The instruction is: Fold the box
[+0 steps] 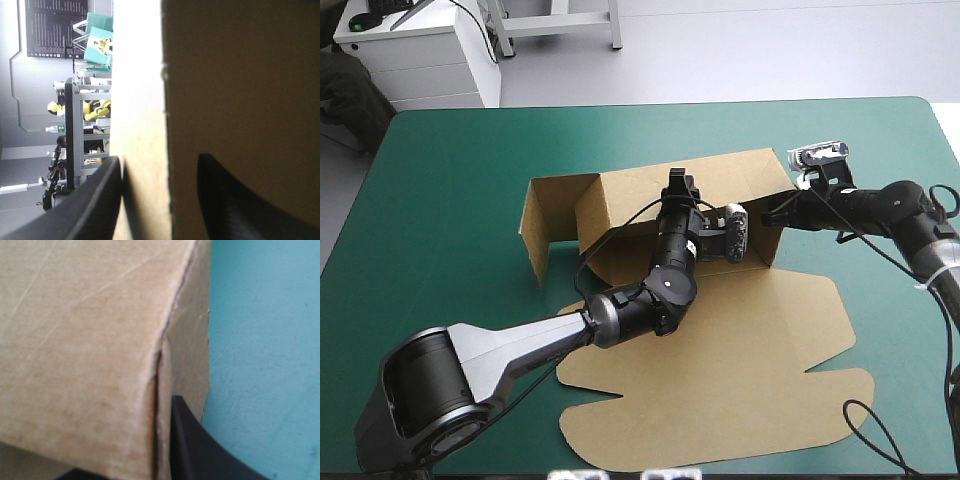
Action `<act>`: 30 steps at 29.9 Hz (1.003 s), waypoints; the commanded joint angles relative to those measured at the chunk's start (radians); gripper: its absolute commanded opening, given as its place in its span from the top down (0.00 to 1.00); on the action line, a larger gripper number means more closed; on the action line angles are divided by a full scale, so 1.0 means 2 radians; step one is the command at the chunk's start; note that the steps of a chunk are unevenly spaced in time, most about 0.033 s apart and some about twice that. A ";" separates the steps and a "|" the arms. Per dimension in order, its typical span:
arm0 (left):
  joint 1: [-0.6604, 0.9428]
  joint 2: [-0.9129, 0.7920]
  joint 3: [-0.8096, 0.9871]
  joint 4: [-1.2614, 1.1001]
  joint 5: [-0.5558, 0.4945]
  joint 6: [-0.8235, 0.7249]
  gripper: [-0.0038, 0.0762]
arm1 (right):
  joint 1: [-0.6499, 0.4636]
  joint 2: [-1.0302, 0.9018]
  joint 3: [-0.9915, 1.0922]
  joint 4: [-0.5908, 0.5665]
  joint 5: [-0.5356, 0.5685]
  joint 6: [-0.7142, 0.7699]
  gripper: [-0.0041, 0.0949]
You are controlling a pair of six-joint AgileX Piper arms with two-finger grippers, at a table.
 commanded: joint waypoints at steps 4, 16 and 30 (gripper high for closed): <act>-0.011 -0.020 -0.009 0.031 0.029 -0.009 0.49 | 0.001 -0.010 -0.011 0.002 -0.005 0.017 0.96; -0.062 -0.023 -0.009 0.105 0.099 -0.085 0.59 | 0.037 -0.009 -0.011 -0.035 -0.065 0.071 0.96; -0.138 -0.044 -0.009 0.105 0.161 -0.122 0.68 | 0.037 -0.009 -0.011 -0.054 -0.066 0.090 0.96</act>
